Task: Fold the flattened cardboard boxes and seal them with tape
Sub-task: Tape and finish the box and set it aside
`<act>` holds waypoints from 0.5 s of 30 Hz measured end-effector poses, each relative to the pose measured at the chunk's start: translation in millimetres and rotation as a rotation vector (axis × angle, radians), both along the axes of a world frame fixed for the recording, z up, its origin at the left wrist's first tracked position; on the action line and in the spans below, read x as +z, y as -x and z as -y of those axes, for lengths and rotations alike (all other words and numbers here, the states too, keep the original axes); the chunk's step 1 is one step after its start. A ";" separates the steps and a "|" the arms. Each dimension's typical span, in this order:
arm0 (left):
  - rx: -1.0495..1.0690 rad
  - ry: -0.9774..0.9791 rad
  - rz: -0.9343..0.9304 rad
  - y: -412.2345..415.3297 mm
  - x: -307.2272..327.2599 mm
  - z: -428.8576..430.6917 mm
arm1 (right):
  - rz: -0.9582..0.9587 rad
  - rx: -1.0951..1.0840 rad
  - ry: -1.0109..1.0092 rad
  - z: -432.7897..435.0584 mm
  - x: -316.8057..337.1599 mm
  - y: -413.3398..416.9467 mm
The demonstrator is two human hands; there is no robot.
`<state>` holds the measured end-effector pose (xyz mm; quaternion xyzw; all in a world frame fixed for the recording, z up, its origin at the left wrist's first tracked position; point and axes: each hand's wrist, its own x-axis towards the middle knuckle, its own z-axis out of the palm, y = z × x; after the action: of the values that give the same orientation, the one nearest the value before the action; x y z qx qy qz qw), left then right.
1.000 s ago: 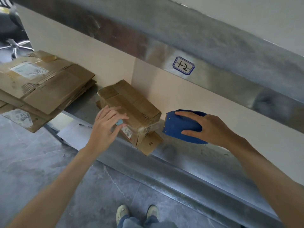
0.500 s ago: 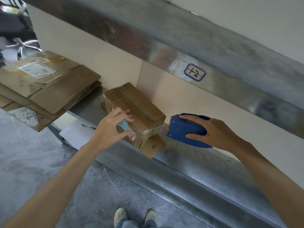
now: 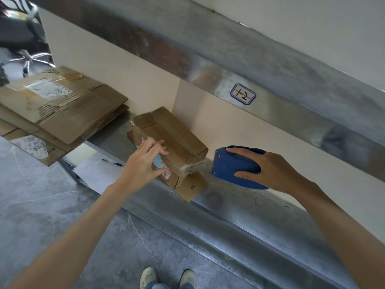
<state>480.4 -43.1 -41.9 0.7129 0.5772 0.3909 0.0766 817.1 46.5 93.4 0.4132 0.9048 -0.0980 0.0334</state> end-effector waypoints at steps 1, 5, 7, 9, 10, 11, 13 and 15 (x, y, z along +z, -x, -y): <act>-0.001 0.022 -0.002 -0.5 1.3 1.7 | 0.000 0.005 -0.003 0.4 0.1 -0.5; 0.013 0.016 -0.164 -10.9 11.3 5.8 | 0.038 0.021 -0.043 1.4 2.3 0.2; 0.055 0.020 -0.221 -19.9 15.2 7.9 | 0.031 0.021 -0.070 1.2 4.5 1.4; 0.138 0.035 -0.249 -33.1 17.0 10.2 | 0.019 0.033 -0.082 0.9 7.0 4.1; 0.182 0.040 -0.250 -41.4 17.1 11.3 | 0.021 0.044 -0.087 0.8 8.1 6.0; 0.221 0.042 -0.235 -50.1 17.2 12.3 | 0.027 0.055 -0.091 0.7 9.2 7.6; 0.276 0.048 -0.168 -65.7 17.6 14.3 | 0.032 0.072 -0.094 0.6 12.3 9.8; 0.294 0.051 -0.088 -73.3 17.6 16.8 | 0.031 0.083 -0.086 0.2 15.4 9.3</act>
<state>553.7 -59.9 -24.4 0.6350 0.6879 0.3514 0.0113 807.8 46.2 108.7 0.3779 0.9238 -0.0512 0.0340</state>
